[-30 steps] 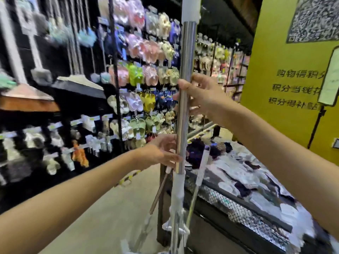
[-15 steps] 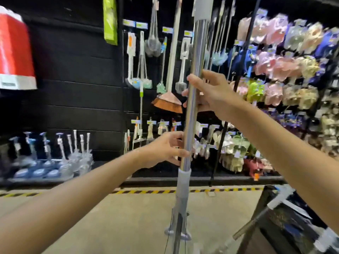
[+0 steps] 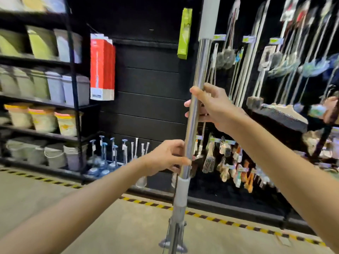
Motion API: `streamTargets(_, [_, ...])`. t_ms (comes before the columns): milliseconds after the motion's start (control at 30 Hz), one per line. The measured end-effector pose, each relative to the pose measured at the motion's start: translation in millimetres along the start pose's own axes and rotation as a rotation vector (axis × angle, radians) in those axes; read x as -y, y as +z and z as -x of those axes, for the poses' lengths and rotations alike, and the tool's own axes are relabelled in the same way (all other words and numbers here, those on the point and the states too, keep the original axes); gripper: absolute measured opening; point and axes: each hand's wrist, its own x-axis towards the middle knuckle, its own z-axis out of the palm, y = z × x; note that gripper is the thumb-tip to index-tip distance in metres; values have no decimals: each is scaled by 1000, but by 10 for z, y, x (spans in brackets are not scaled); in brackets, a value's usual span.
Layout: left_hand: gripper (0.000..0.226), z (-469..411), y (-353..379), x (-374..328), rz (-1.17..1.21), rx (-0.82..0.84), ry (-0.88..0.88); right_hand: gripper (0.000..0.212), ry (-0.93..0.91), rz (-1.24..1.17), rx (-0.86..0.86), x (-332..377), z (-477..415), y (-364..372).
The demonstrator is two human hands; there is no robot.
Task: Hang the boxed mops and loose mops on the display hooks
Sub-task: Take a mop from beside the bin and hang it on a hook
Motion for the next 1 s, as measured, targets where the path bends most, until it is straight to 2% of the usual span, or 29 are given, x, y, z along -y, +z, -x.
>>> streamTargets(300, [34,-710,-1546,653,-17,-38,-16,7,17,-20,-57,-525,-1454,990])
streamTargets(367, [35,-911,-1830,807,-9,-45,-20,11,26,-30,-48,-666,-1766,1134])
streamTargets(567, [34,-1654,-2623,1372,1,-93,-20,22,2,-23,0,-1235,-2842,1482])
streamTargets(1000, [27,-3560,-4318,1947,12,-185,38,12,-80,46,29,-1960,-5397,1899])
